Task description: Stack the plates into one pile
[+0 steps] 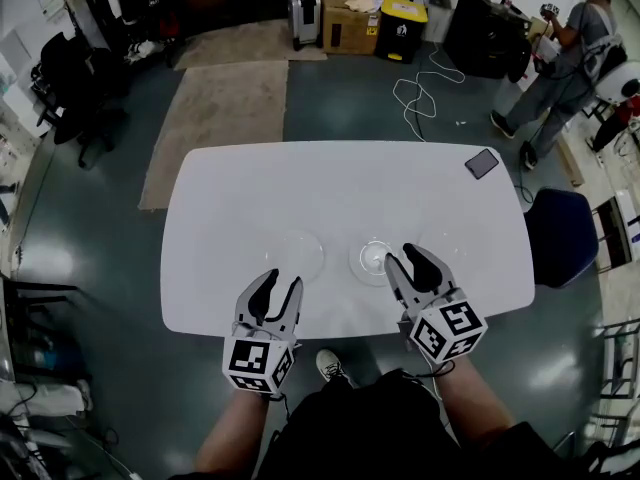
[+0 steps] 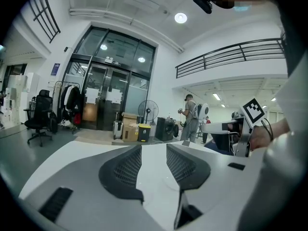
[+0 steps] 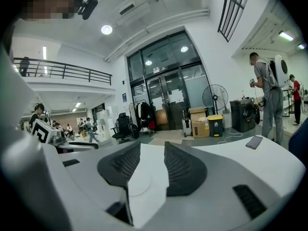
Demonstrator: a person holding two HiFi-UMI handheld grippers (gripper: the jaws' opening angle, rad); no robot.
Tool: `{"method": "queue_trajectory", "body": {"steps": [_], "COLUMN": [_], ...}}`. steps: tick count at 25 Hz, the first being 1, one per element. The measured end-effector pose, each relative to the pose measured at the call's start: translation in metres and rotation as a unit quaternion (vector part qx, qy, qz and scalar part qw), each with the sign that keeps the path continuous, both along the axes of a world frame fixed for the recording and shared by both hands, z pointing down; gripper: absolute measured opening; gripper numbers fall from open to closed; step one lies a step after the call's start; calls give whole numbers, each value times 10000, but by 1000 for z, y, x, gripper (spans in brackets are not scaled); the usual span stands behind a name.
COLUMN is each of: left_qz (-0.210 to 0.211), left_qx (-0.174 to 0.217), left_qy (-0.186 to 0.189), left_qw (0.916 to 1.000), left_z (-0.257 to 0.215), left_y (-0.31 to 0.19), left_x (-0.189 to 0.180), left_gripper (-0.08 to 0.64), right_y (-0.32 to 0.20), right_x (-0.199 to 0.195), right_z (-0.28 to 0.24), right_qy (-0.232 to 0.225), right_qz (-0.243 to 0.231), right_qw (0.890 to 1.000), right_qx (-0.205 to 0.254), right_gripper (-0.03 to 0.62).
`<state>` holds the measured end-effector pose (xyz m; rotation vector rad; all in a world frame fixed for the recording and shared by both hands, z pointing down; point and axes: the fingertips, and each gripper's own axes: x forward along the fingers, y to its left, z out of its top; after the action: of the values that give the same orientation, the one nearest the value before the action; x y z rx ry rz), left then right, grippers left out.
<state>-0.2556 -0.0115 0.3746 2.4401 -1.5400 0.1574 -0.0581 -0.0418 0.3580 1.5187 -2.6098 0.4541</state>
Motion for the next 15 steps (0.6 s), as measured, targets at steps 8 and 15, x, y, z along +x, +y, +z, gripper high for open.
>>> {"method": "queue_trajectory", "body": {"steps": [8, 15], "left_qz": [-292, -639], "left_qx": [-91, -252], "left_qy": [-44, -105], "left_qw": [9995, 9976], "left_z": [9, 29], "left_y": [3, -4], "left_x": [-36, -54], "left_gripper": [167, 179], "right_y": [-8, -27], "right_x": [-47, -80], "right_z": [2, 26], "right_qy": [70, 137], "right_qz": [-379, -802], "right_qw": [9993, 9966], "right_qx": [-5, -136], "right_gripper": [169, 170]}}
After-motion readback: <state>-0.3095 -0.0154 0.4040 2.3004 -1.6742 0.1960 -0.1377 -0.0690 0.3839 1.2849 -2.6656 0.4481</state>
